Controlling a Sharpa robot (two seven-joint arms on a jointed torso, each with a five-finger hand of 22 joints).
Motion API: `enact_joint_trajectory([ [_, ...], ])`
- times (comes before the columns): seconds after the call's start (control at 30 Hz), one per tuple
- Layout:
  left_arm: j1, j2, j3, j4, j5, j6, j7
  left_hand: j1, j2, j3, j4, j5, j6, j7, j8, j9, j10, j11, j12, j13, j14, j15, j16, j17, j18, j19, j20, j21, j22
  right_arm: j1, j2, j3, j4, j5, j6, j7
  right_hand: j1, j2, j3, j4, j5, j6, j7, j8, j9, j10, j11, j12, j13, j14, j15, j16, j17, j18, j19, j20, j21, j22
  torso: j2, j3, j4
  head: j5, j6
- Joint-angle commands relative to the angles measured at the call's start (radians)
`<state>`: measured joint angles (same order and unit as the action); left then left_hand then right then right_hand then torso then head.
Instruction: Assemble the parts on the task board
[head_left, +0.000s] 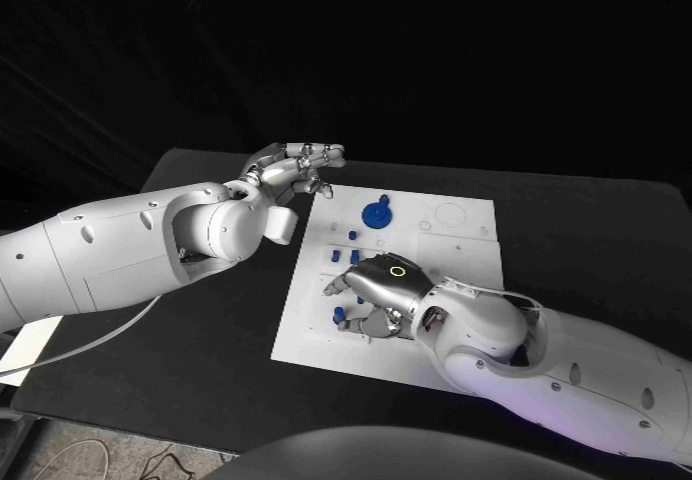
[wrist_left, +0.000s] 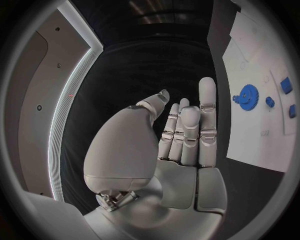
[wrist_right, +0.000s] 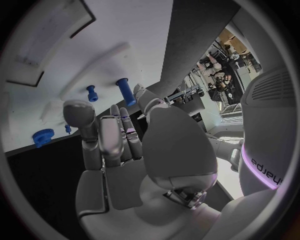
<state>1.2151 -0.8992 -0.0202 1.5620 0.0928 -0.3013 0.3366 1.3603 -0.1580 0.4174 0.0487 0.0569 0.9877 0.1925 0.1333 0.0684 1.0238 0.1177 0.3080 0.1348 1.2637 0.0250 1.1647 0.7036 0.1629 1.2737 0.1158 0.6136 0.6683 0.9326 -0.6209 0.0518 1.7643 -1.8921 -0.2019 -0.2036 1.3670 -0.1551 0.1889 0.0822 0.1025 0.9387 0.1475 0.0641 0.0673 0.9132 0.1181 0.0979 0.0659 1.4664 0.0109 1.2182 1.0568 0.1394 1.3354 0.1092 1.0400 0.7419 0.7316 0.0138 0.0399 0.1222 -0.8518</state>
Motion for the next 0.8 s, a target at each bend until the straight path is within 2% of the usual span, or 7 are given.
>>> enact_joint_trajectory([
  [0.03,0.000,0.000,0.001,0.001,0.002,0.016,0.001,0.004,0.006,-0.004,-0.003,0.004,-0.008,0.000,0.004,0.000,-0.008,-0.001,0.006,0.001,-0.009,0.002,0.005,-0.002,0.019,0.000,0.006,-0.004,-0.002,-0.001,-0.026,0.001,0.021,0.010,-0.121,0.030,0.032,0.001,-0.057,0.037,0.007,-0.008,0.004,0.000,0.002,-0.005,-0.003,0.021,0.002,0.010,0.007,-0.007,-0.007,0.008,-0.001,0.001,-0.008,-0.009,-0.001,0.0008,-0.0005,-0.003,0.002],
  [0.17,0.000,-0.003,0.001,0.001,0.002,0.016,0.001,0.004,0.006,-0.004,-0.003,0.004,-0.008,0.000,0.004,0.000,-0.008,-0.001,0.006,0.001,-0.009,0.002,0.005,-0.002,0.019,0.000,0.006,-0.004,-0.002,0.002,-0.090,0.010,0.057,0.096,-0.191,0.059,0.054,0.009,-0.090,0.072,0.012,-0.007,0.008,0.000,0.003,0.036,-0.015,0.063,0.007,0.007,-0.001,-0.024,-0.029,0.009,0.000,-0.005,-0.018,-0.021,-0.003,-0.0010,-0.0037,-0.010,0.008],
  [0.3,0.000,-0.009,0.000,0.005,0.002,0.014,0.001,0.004,0.006,-0.004,-0.003,0.004,-0.008,0.000,0.004,0.000,-0.008,-0.001,0.006,0.001,-0.009,0.002,0.005,-0.002,0.019,0.000,0.006,-0.004,-0.002,0.030,-0.202,0.018,0.099,0.329,-0.247,0.071,0.058,0.048,-0.079,0.084,0.044,0.041,0.016,0.019,0.012,0.223,-0.034,0.164,0.042,0.027,-0.016,0.031,0.046,-0.009,0.040,-0.018,0.056,0.086,-0.007,-0.0035,-0.0094,-0.026,0.017],
  [0.47,0.000,-0.018,-0.001,0.010,0.002,0.010,0.001,0.003,0.005,-0.004,-0.003,0.004,-0.009,0.000,0.004,0.000,-0.009,0.000,0.007,0.001,-0.008,0.002,0.006,-0.001,0.019,0.000,0.006,-0.004,-0.002,0.070,-0.359,0.022,0.151,0.604,-0.228,0.030,0.009,0.047,-0.109,0.110,0.089,0.087,-0.023,0.058,0.023,0.413,-0.081,0.328,0.149,0.065,-0.054,0.163,0.218,-0.044,0.111,-0.051,0.207,0.296,-0.017,-0.0070,-0.0259,-0.053,0.035],
  [0.5,0.000,-0.020,-0.001,0.012,0.002,0.010,0.002,0.003,0.005,-0.004,-0.003,0.004,-0.009,0.000,0.004,0.000,-0.009,0.000,0.007,0.001,-0.008,0.002,0.006,-0.001,0.019,0.000,0.006,-0.004,-0.002,0.073,-0.386,0.022,0.161,0.630,-0.215,0.016,-0.007,0.048,-0.126,0.114,0.109,0.092,-0.040,0.075,0.028,0.411,-0.086,0.414,0.235,0.064,-0.071,0.164,0.213,-0.046,0.115,-0.064,0.221,0.310,-0.018,-0.0073,-0.0279,-0.060,0.039],
  [0.6,0.000,-0.023,-0.003,0.015,0.002,0.010,0.002,0.003,0.005,-0.004,-0.003,0.004,-0.009,0.000,0.004,0.000,-0.009,0.000,0.007,0.001,-0.008,0.002,0.006,-0.001,0.019,0.000,0.006,-0.004,-0.002,0.078,-0.454,0.016,0.186,0.665,-0.171,-0.032,-0.050,0.061,-0.161,0.136,0.122,0.095,-0.044,0.107,0.042,0.475,-0.100,0.841,0.718,0.065,-0.070,0.190,0.244,-0.052,0.120,-0.070,0.251,0.350,-0.023,-0.0075,-0.0381,-0.075,0.048],
  [0.8,0.000,-0.026,-0.010,0.018,0.002,0.010,0.003,0.003,0.005,-0.004,-0.003,0.004,-0.009,0.000,0.004,0.000,-0.009,0.000,0.007,0.001,-0.008,0.002,0.006,-0.001,0.019,0.000,0.006,-0.004,-0.002,0.069,-0.527,0.001,0.220,0.616,-0.122,-0.124,-0.076,0.086,-0.230,0.164,0.154,0.068,-0.044,0.175,0.080,0.480,-0.105,1.152,1.097,0.069,-0.068,0.232,0.302,-0.057,0.119,-0.069,0.282,0.392,-0.030,-0.0069,-0.0546,-0.102,0.056],
])
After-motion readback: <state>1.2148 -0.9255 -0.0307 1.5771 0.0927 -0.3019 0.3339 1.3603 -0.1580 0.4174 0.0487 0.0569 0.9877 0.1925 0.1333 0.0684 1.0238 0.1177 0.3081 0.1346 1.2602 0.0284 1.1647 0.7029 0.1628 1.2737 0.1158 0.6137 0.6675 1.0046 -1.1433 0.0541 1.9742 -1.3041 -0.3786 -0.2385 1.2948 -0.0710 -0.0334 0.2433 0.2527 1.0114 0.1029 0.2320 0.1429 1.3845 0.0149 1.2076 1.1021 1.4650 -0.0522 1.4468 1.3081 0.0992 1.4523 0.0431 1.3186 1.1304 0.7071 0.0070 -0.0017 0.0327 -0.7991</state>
